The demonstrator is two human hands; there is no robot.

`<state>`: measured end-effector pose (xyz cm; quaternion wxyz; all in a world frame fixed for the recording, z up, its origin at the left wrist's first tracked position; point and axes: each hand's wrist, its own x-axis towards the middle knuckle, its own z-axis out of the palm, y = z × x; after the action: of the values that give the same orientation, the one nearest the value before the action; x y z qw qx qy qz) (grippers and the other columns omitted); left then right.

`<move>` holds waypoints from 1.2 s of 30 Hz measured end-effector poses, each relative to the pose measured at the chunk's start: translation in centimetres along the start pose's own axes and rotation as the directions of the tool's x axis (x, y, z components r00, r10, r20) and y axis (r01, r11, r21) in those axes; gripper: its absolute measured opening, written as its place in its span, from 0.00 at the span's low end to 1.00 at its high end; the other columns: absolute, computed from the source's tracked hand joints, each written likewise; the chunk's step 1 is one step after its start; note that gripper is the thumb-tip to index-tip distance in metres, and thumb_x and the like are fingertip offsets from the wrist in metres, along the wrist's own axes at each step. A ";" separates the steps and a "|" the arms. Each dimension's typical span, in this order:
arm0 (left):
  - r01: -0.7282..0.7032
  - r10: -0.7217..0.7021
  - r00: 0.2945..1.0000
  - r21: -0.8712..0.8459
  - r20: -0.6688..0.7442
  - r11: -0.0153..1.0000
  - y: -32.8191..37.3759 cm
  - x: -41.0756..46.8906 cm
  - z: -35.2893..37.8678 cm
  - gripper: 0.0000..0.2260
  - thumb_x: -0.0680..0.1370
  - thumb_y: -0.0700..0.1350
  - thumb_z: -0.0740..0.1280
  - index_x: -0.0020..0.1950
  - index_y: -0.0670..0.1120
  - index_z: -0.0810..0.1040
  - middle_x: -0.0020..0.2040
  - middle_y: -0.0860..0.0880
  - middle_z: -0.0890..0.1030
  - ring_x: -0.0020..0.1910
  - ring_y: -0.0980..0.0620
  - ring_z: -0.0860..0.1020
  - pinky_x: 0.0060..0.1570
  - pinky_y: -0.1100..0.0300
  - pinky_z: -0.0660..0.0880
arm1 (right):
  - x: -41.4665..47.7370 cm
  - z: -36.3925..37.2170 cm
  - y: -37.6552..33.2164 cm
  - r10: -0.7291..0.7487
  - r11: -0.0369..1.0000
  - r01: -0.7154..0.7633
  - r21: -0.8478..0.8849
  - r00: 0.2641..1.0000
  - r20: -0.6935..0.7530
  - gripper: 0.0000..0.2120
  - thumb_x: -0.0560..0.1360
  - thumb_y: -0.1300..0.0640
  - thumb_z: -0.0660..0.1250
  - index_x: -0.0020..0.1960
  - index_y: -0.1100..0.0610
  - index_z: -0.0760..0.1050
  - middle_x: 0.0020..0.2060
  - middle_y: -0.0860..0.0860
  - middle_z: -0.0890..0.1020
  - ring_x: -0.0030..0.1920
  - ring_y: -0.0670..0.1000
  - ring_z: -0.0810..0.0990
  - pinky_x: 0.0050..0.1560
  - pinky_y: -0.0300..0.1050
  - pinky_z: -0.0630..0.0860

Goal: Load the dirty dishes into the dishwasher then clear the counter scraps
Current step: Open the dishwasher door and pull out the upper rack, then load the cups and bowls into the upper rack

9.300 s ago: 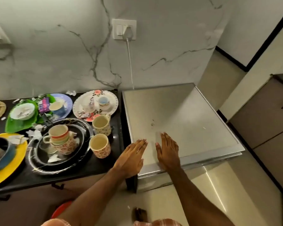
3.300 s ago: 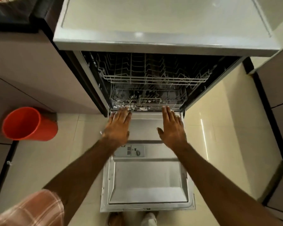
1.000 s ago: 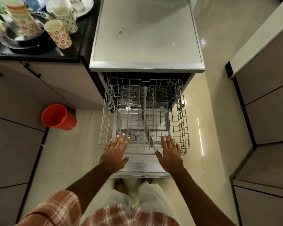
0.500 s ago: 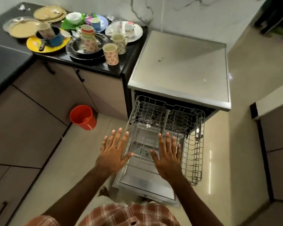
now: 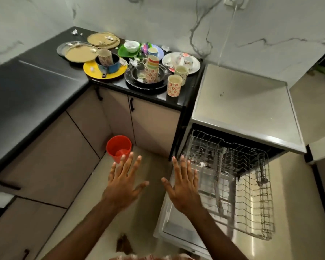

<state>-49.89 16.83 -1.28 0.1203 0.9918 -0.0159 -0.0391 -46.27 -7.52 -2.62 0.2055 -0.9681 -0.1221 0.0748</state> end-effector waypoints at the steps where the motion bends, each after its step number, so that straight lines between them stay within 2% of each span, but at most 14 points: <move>1: 0.003 -0.003 1.000 0.004 -0.009 1.000 -1.5 0.1 -0.7 0.40 0.78 0.73 0.49 0.82 0.57 0.36 0.82 0.52 0.35 0.81 0.49 0.34 0.78 0.42 0.41 | 0.6 0.6 -1.6 -0.004 1.000 0.004 -0.002 1.000 -0.011 0.38 0.82 0.29 0.49 0.81 0.38 0.31 0.81 0.43 0.31 0.81 0.49 0.29 0.81 0.61 0.38; 5: 0.014 -0.014 1.000 -0.020 0.005 1.000 -5.9 -0.1 -2.6 0.40 0.78 0.73 0.50 0.83 0.55 0.41 0.83 0.54 0.39 0.81 0.51 0.36 0.79 0.44 0.41 | 2.1 1.7 -6.5 0.016 0.999 -0.015 0.036 0.999 -0.037 0.38 0.81 0.28 0.48 0.82 0.38 0.32 0.82 0.43 0.35 0.81 0.48 0.31 0.82 0.61 0.39; 8: -0.003 0.003 1.000 -0.026 -0.004 1.000 -8.0 0.4 -3.4 0.40 0.79 0.73 0.50 0.83 0.54 0.40 0.83 0.54 0.38 0.80 0.51 0.34 0.79 0.47 0.38 | 3.1 1.5 -8.8 0.037 0.998 -0.034 0.044 0.998 -0.056 0.38 0.80 0.27 0.46 0.81 0.38 0.30 0.82 0.43 0.34 0.81 0.48 0.30 0.82 0.60 0.38; 11: -0.005 0.005 1.000 -0.030 -0.003 1.000 -9.3 2.2 -4.1 0.40 0.79 0.72 0.50 0.83 0.52 0.43 0.83 0.53 0.40 0.81 0.50 0.37 0.78 0.49 0.37 | 4.5 1.1 -10.0 0.051 0.998 -0.049 0.037 0.997 -0.064 0.38 0.80 0.27 0.46 0.81 0.38 0.30 0.82 0.43 0.33 0.81 0.48 0.30 0.81 0.59 0.37; 15: -0.035 0.035 0.999 -0.031 0.017 0.999 -9.1 5.1 -5.0 0.40 0.79 0.71 0.51 0.83 0.52 0.40 0.81 0.54 0.37 0.80 0.52 0.35 0.77 0.51 0.35 | 7.3 0.2 -10.3 0.085 0.995 -0.080 0.061 0.992 -0.092 0.39 0.81 0.28 0.50 0.80 0.37 0.30 0.82 0.42 0.34 0.81 0.48 0.30 0.81 0.57 0.35; 18: -0.081 0.083 0.996 -0.068 0.019 0.994 -8.9 8.0 -5.8 0.39 0.80 0.69 0.53 0.83 0.53 0.41 0.82 0.55 0.39 0.80 0.54 0.34 0.76 0.52 0.34 | 10.2 -0.6 -10.2 0.104 0.991 -0.093 0.092 0.986 -0.132 0.39 0.81 0.29 0.51 0.80 0.37 0.30 0.82 0.42 0.35 0.81 0.47 0.31 0.80 0.55 0.34; 23: -0.134 0.138 0.989 -0.071 0.054 0.988 -9.4 13.4 -6.6 0.39 0.80 0.67 0.56 0.83 0.53 0.41 0.82 0.55 0.39 0.80 0.55 0.34 0.78 0.51 0.36 | 15.7 -1.8 -9.6 0.121 0.988 -0.103 0.112 0.978 -0.171 0.39 0.81 0.29 0.52 0.81 0.38 0.32 0.83 0.44 0.37 0.82 0.49 0.33 0.81 0.57 0.37; 28: -0.164 0.169 0.984 -0.076 0.059 0.983 -10.0 22.1 -7.7 0.39 0.80 0.67 0.56 0.83 0.52 0.42 0.83 0.54 0.40 0.80 0.55 0.35 0.77 0.52 0.35 | 23.8 -3.3 -8.0 0.130 0.982 -0.099 0.159 0.971 -0.200 0.40 0.81 0.30 0.53 0.82 0.38 0.32 0.83 0.44 0.37 0.82 0.49 0.33 0.80 0.56 0.36; 31: -0.172 0.180 0.981 -0.110 0.073 0.979 -9.2 27.1 -8.7 0.39 0.80 0.66 0.58 0.83 0.52 0.43 0.83 0.53 0.42 0.81 0.55 0.37 0.78 0.53 0.38 | 27.9 -4.5 -6.7 0.143 0.972 -0.099 0.212 0.969 -0.203 0.40 0.81 0.31 0.55 0.82 0.38 0.33 0.83 0.43 0.38 0.82 0.49 0.34 0.80 0.55 0.36; 36: -0.148 0.175 0.979 -0.219 0.109 0.965 -6.6 34.6 -9.8 0.40 0.80 0.61 0.65 0.83 0.53 0.45 0.83 0.52 0.45 0.82 0.51 0.44 0.80 0.47 0.51 | 33.3 -5.9 -4.1 0.143 0.963 -0.099 0.249 0.976 -0.163 0.43 0.81 0.36 0.60 0.82 0.39 0.32 0.83 0.43 0.38 0.83 0.50 0.37 0.81 0.56 0.40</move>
<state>-14.51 24.12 4.10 0.2256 0.9645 -0.1002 -0.0936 -14.05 2.74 1.24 0.3259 -0.9447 -0.0334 0.0137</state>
